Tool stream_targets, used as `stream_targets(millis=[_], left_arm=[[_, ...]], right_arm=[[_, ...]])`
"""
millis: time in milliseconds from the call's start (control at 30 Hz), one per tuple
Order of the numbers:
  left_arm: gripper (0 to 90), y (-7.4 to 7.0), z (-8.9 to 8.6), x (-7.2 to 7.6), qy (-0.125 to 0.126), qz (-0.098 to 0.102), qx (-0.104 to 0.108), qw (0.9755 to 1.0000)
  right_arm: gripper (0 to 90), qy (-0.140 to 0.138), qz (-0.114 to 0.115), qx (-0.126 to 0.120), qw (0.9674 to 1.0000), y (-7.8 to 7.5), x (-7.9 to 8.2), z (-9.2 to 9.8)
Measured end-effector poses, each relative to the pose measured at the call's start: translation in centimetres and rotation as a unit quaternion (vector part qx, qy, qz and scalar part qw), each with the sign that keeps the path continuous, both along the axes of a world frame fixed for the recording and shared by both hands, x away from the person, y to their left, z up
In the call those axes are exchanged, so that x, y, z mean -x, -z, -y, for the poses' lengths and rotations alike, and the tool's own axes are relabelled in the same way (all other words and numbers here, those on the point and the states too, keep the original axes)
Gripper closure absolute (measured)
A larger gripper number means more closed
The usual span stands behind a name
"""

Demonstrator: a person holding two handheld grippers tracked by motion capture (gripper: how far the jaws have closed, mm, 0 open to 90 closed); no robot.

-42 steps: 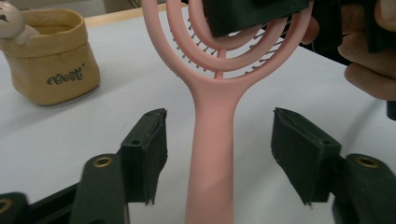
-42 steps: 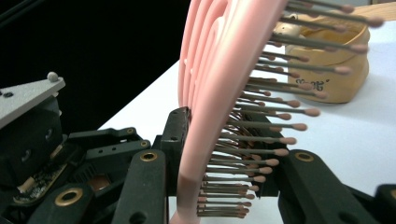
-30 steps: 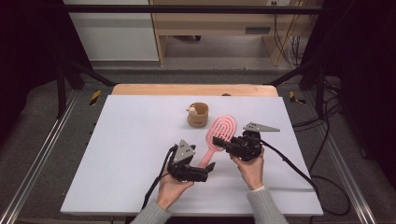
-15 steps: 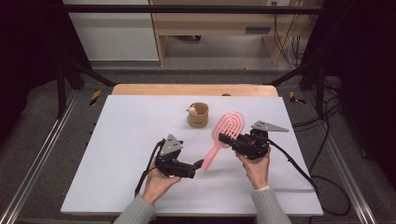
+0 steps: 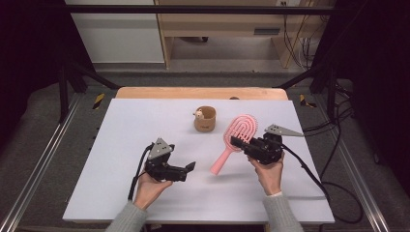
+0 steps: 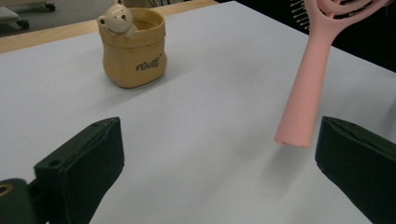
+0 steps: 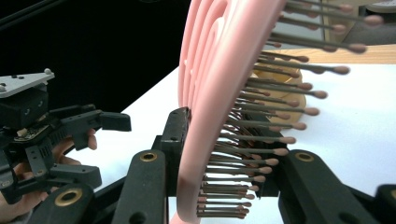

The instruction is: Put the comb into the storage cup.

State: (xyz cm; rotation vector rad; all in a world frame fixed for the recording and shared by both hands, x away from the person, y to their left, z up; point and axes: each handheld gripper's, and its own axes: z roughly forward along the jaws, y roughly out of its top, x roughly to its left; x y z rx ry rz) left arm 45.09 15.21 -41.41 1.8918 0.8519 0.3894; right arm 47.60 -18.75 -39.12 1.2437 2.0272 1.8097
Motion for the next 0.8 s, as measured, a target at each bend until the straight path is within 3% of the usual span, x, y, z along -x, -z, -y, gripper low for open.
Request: stream_targets(millis=[467, 800], left_arm=[[1.3, 0.5, -3.0, 0.2, -0.016, 0.003, 0.0, 0.9999], [1.3, 1.5, -6.2, 0.5, -0.035, 0.006, 0.002, 0.9993]], right_arm=[[64.6, 0.012, 0.006, 0.004, 0.9999, -0.2, -0.1, 0.6], [64.6, 0.017, 0.01, 0.008, 0.9998, -0.4, -0.4, 0.9]])
